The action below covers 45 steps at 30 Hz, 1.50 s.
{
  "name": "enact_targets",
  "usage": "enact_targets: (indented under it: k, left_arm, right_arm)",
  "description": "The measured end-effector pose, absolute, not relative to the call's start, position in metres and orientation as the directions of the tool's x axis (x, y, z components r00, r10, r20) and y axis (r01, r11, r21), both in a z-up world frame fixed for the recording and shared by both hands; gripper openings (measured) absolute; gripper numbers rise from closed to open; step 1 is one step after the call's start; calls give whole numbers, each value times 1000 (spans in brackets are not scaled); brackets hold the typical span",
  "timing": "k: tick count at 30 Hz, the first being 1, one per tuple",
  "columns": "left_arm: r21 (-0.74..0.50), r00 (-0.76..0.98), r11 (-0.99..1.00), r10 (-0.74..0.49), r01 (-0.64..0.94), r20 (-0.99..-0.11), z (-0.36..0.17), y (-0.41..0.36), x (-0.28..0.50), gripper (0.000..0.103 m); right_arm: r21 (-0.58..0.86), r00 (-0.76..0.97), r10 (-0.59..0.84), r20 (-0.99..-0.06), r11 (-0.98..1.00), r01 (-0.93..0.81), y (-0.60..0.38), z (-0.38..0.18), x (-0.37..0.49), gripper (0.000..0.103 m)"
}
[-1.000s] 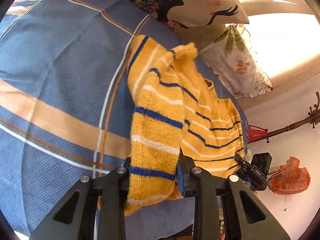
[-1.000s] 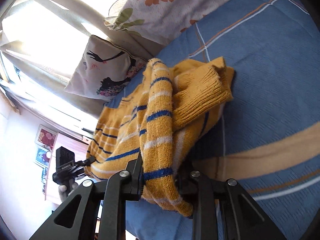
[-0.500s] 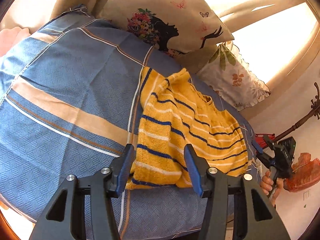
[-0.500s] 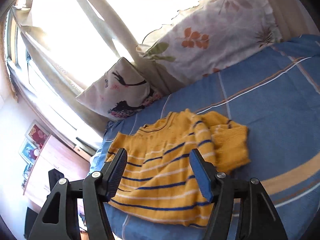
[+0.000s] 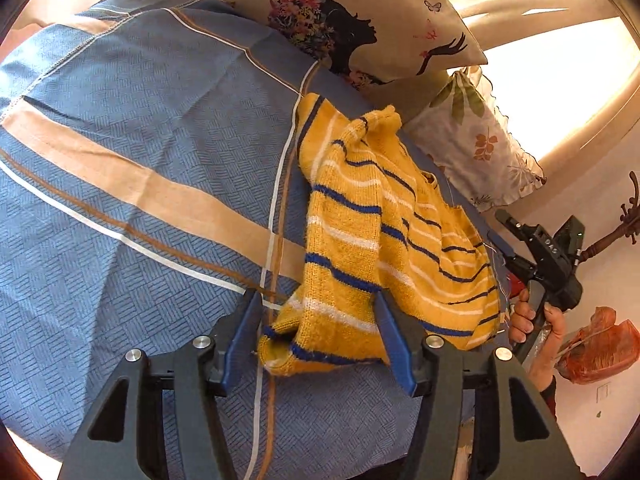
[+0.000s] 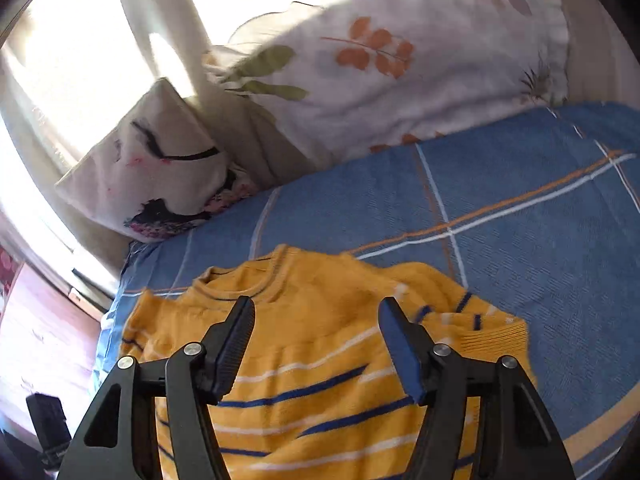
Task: Fold small clothes
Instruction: 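Grasp a sleeve edge of the folded sweater with the right gripper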
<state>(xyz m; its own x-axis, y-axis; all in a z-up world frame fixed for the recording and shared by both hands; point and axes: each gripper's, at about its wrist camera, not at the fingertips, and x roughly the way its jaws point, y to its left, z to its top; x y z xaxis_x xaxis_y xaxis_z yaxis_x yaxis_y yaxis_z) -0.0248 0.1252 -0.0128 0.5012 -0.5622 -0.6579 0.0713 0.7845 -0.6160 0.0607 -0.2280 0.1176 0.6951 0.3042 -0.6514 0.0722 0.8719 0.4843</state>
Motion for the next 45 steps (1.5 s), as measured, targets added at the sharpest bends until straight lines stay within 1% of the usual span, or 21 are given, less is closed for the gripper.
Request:
enact_targets:
  k: [2, 3, 4, 5, 9, 12, 13, 15, 17, 19, 20, 22, 24, 25, 27, 29, 31, 35, 37, 39, 45]
  left_arm:
    - [-621, 500, 779, -572, 86, -650, -17, 119, -25, 59]
    - [-598, 509, 795, -558, 102, -655, -15, 116, -27, 52]
    - [-583, 506, 804, -554, 119, -661, -14, 115, -28, 31]
    - [-588, 500, 799, -563, 126, -658, -14, 117, -30, 24]
    - [-677, 499, 731, -621, 91, -604, -19, 140, -32, 23]
    - [-715, 504, 694, -647, 80, -572, -25, 145, -34, 27]
    - [-722, 503, 687, -652, 77, -567, -27, 143, -34, 38]
    - [-738, 516, 669, -663, 82, -543, -30, 139, -36, 52]
    - [-719, 533, 686, -651, 109, -540, -26, 130, -41, 55]
    - [-740, 517, 658, -685, 136, -514, -25, 121, -43, 54]
    - [-763, 502, 630, -712, 147, -491, -27, 117, -44, 50]
    - [-782, 469, 601, -745, 164, -474, -29, 107, -45, 28]
    - [-760, 474, 629, -726, 163, -499, -28, 98, -49, 27]
    - [-750, 477, 640, -718, 166, -507, -26, 95, -51, 27]
    - [-749, 473, 638, -723, 179, -503, -22, 91, -54, 27]
    - [-745, 477, 640, -722, 186, -501, -16, 87, -55, 27]
    - [-742, 482, 642, -721, 195, -497, -6, 85, -59, 27]
    - [-740, 523, 632, -722, 232, -453, 24, 91, -77, 29]
    - [-718, 555, 652, -701, 244, -448, 40, 95, -85, 41]
    - [-690, 580, 683, -671, 239, -463, 49, 96, -92, 46]
    - [-665, 539, 716, -653, 212, -532, 44, 71, -82, 47]
  right_arm:
    - [504, 664, 404, -629, 863, -48, -188, 130, 63, 73]
    - [513, 633, 456, -625, 852, -107, -165, 132, 67, 73]
    - [519, 597, 499, -628, 841, -156, -144, 133, 71, 73]
    - [518, 561, 528, -638, 833, -195, -122, 131, 77, 73]
    - [486, 463, 568, -681, 823, -294, -46, 116, 97, 73]
    - [462, 375, 558, -740, 827, -320, 0, 98, 119, 73]
    - [442, 351, 539, -766, 838, -321, 13, 92, 123, 73]
    - [374, 315, 477, -820, 865, -335, 37, 79, 132, 79]
    - [300, 320, 408, -855, 893, -337, 54, 73, 137, 85]
    - [213, 318, 334, -887, 909, -359, 69, 68, 136, 89]
    - [155, 319, 285, -904, 913, -377, 77, 66, 135, 90]
    - [54, 327, 202, -923, 910, -410, 91, 62, 131, 90]
    - [-35, 342, 132, -930, 897, -441, 101, 58, 125, 90]
    - [-56, 351, 118, -929, 892, -449, 102, 58, 124, 88]
    - [-80, 362, 95, -927, 894, -441, 99, 61, 121, 76]
    - [-93, 381, 91, -920, 895, -436, 88, 67, 118, 36]
    - [-33, 387, 146, -911, 907, -420, 69, 77, 116, 19]
    - [122, 436, 283, -855, 925, -360, 16, 103, 107, 16]
    - [175, 470, 323, -821, 927, -332, -11, 115, 102, 15]
    - [214, 504, 341, -794, 932, -294, -46, 124, 91, 15]
    - [333, 590, 340, -732, 935, -124, -171, 127, 56, 15]
